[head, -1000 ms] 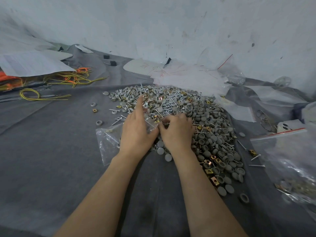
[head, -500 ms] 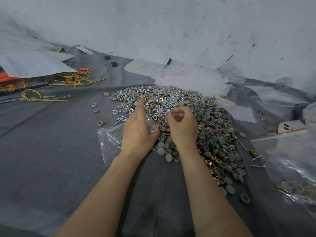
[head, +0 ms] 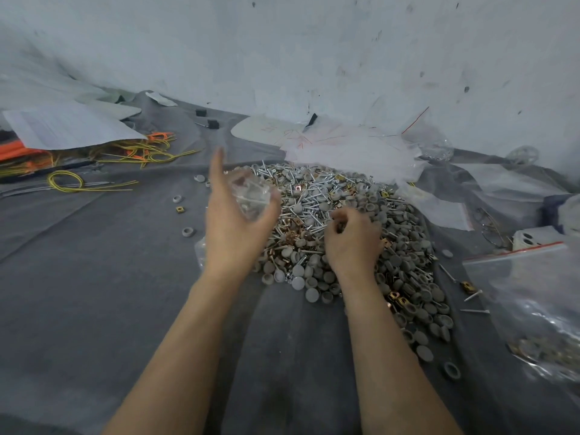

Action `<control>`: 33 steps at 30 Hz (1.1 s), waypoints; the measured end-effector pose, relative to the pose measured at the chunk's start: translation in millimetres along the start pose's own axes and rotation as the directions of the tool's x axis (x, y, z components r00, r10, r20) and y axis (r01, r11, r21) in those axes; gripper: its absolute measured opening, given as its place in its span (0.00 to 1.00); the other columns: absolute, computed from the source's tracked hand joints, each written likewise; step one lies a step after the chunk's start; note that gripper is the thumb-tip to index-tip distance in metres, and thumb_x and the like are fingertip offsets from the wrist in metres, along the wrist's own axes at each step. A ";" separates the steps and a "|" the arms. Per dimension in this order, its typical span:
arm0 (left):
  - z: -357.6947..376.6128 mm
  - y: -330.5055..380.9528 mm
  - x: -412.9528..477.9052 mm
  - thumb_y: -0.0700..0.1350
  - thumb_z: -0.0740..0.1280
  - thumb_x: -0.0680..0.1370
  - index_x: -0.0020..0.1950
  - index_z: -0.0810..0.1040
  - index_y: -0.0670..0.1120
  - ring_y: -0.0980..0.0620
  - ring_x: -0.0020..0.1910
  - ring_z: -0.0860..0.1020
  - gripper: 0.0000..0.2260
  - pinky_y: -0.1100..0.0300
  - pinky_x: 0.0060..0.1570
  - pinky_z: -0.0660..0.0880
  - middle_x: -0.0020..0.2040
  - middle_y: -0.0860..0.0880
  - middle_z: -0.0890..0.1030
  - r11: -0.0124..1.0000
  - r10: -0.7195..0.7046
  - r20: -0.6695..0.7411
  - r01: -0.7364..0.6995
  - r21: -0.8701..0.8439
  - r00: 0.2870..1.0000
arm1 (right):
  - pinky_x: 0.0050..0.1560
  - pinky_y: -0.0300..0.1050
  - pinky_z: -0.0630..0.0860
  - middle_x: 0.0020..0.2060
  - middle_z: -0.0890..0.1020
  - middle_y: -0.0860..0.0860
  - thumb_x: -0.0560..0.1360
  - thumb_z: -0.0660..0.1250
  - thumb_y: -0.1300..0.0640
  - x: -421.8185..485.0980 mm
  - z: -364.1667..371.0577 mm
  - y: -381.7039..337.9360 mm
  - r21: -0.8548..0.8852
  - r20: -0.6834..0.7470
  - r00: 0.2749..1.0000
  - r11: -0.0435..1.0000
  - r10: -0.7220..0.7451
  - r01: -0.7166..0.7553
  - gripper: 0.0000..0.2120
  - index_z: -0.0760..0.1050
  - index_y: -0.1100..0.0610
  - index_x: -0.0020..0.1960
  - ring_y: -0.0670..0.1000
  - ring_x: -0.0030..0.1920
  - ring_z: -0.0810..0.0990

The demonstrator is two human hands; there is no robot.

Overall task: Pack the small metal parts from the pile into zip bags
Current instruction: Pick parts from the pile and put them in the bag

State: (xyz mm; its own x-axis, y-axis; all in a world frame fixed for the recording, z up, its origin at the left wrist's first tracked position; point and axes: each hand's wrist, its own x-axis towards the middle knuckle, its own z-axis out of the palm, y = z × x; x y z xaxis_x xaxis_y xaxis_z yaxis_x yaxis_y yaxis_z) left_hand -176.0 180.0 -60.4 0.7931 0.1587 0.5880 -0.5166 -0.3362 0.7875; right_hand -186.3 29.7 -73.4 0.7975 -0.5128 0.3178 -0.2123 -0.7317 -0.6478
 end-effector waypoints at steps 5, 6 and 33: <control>-21.9 9.0 17.3 0.49 0.71 0.75 0.77 0.52 0.49 0.74 0.56 0.70 0.38 0.82 0.52 0.61 0.53 0.77 0.68 0.986 -0.077 -0.084 0.063 -0.157 0.993 | 0.67 0.58 0.58 0.63 0.73 0.53 0.76 0.65 0.51 -2.6 3.5 1.6 -0.187 0.123 0.992 0.982 0.017 0.006 0.15 0.73 0.48 0.62 0.59 0.66 0.65; -22.2 9.0 17.8 0.48 0.71 0.75 0.77 0.52 0.48 0.71 0.57 0.69 0.38 0.79 0.55 0.62 0.54 0.75 0.67 0.985 -0.094 -0.060 0.084 -0.149 0.994 | 0.67 0.58 0.59 0.63 0.73 0.53 0.77 0.65 0.51 -2.6 3.8 1.5 -0.190 0.119 0.993 0.982 0.018 0.005 0.14 0.73 0.48 0.62 0.59 0.66 0.65; 30.6 -10.6 -26.2 0.45 0.73 0.73 0.78 0.49 0.45 0.45 0.66 0.70 0.42 0.53 0.65 0.66 0.70 0.45 0.70 0.927 0.003 0.270 -0.104 0.361 0.963 | 0.49 0.38 0.72 0.43 0.76 0.47 0.78 0.63 0.58 -0.7 2.7 -4.7 0.306 -0.118 0.988 0.943 -0.095 0.128 0.04 0.75 0.58 0.50 0.46 0.46 0.76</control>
State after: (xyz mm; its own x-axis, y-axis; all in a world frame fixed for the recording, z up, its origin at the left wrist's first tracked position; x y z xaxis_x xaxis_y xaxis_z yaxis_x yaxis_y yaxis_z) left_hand -181.5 151.0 -89.8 0.8492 -0.0985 0.5187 -0.4445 -0.6635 0.6018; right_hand -184.3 34.7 -72.4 0.7419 -0.4900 0.4576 0.0742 -0.6183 -0.7825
